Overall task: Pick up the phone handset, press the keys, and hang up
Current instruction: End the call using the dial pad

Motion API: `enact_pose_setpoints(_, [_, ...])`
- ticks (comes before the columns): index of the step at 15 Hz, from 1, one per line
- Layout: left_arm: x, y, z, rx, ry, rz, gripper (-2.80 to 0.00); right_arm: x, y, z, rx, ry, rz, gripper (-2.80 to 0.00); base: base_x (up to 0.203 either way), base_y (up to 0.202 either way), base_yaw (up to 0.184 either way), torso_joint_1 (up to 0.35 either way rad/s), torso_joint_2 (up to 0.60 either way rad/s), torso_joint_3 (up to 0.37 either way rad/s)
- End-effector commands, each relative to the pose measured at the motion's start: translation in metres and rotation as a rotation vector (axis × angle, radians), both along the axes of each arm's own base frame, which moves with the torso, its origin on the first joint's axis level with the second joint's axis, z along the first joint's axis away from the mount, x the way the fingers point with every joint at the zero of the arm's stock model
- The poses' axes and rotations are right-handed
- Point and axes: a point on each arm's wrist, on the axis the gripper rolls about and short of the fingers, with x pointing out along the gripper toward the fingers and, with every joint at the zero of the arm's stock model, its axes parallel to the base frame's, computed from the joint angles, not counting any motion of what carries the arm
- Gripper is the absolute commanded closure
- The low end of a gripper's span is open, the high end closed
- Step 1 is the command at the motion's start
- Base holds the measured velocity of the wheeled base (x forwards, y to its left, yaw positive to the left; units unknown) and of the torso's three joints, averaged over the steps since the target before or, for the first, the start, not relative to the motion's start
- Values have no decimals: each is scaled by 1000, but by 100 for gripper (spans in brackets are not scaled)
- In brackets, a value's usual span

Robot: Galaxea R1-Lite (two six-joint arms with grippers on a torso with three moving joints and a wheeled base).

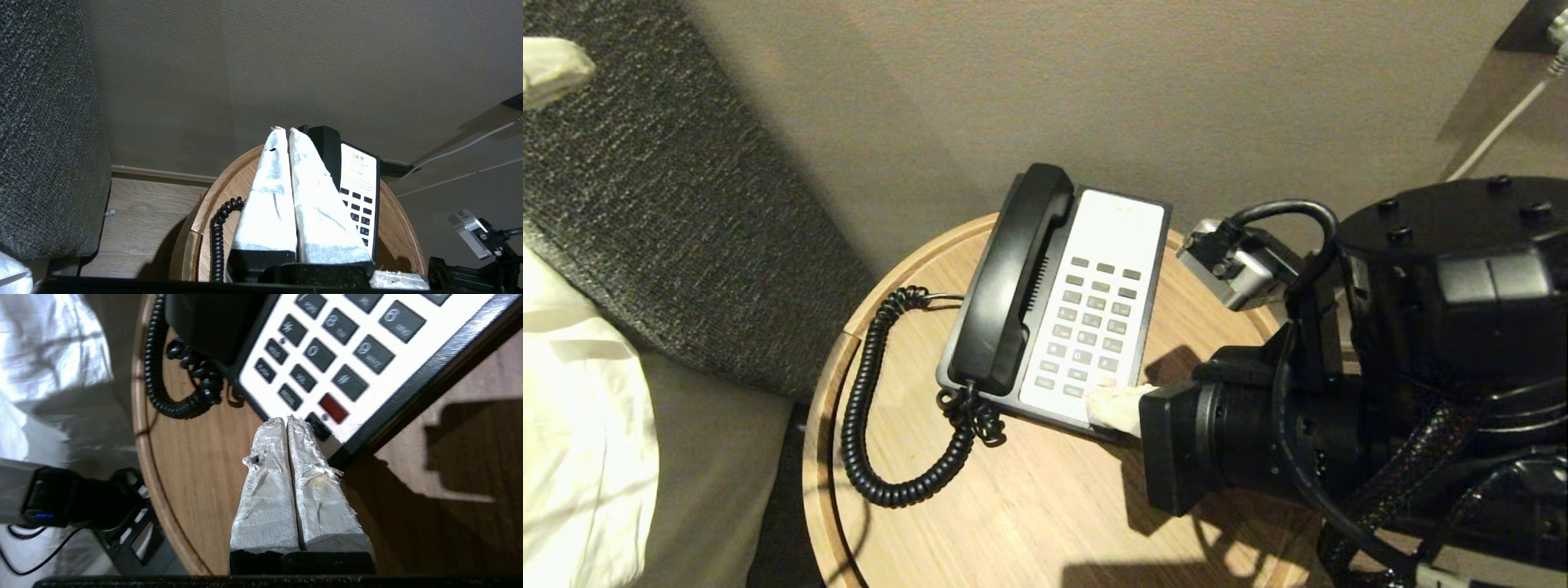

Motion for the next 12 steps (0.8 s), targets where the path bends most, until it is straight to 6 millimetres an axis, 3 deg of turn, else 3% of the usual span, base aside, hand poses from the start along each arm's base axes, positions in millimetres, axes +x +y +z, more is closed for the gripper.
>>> enact_pose_setpoints(1, [0, 0, 0, 0, 2, 2, 0, 1, 1, -3, -10, 1, -5, 0, 0, 0, 0, 0, 0, 0])
enact_pose_setpoints(12, [0, -1, 0, -1, 1, -1, 0, 11, -1, -7, -26, -8, -36, 0, 0, 0, 0, 0, 0, 0])
